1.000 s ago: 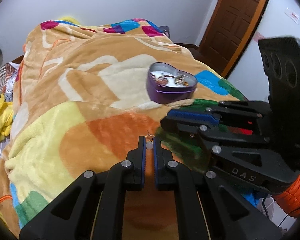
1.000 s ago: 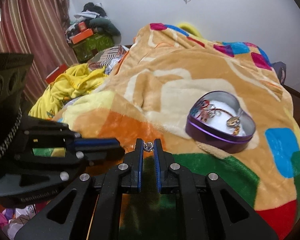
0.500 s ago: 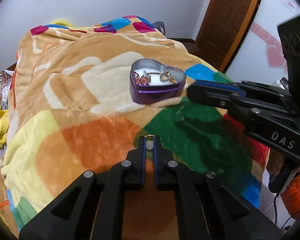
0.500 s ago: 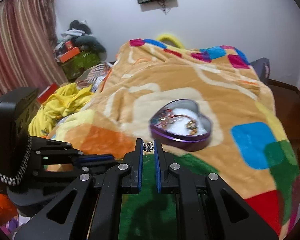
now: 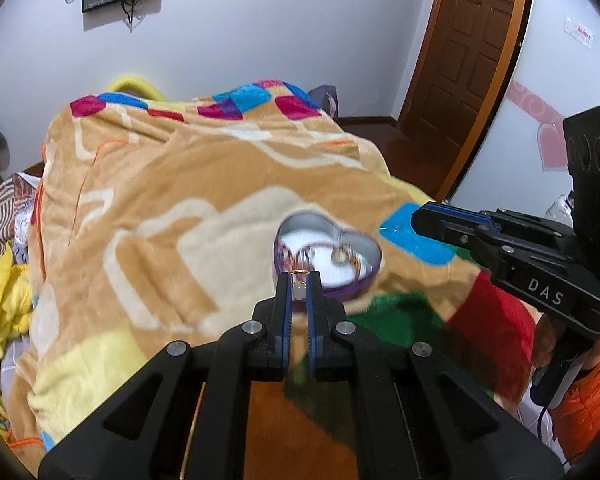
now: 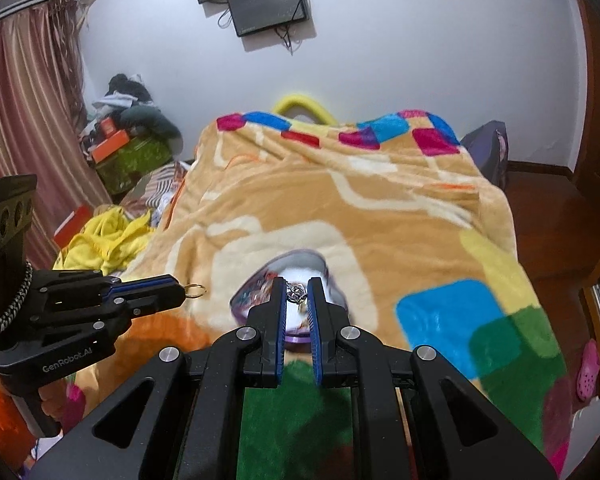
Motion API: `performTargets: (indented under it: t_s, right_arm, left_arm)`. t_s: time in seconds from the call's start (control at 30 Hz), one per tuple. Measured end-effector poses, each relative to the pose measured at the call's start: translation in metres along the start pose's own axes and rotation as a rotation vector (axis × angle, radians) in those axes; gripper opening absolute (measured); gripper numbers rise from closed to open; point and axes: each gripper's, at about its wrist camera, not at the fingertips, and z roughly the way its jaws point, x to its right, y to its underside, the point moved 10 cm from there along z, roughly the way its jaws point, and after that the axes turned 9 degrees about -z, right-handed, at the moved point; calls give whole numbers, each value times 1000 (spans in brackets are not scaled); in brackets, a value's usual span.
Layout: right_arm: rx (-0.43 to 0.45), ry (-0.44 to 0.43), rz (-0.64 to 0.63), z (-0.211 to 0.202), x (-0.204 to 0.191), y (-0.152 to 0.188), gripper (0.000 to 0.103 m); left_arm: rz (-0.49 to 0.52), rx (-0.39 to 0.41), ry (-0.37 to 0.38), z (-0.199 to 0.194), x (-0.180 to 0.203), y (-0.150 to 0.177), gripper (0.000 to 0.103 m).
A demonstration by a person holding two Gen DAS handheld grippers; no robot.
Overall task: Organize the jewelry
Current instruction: 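Carry both pieces over the heart tin and open both tools inside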
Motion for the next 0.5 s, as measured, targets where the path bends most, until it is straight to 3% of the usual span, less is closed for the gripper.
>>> performTargets:
  t_s: [0.27,0.5]
  right_arm:
    - [19,-15,-11,9,0,-18,9]
    - [-69,-62,-7,39,-4,-5,10]
  left_arm:
    - [0,5,24,15,6,-16,5]
    - [5,-55,44,40,12,-7,5]
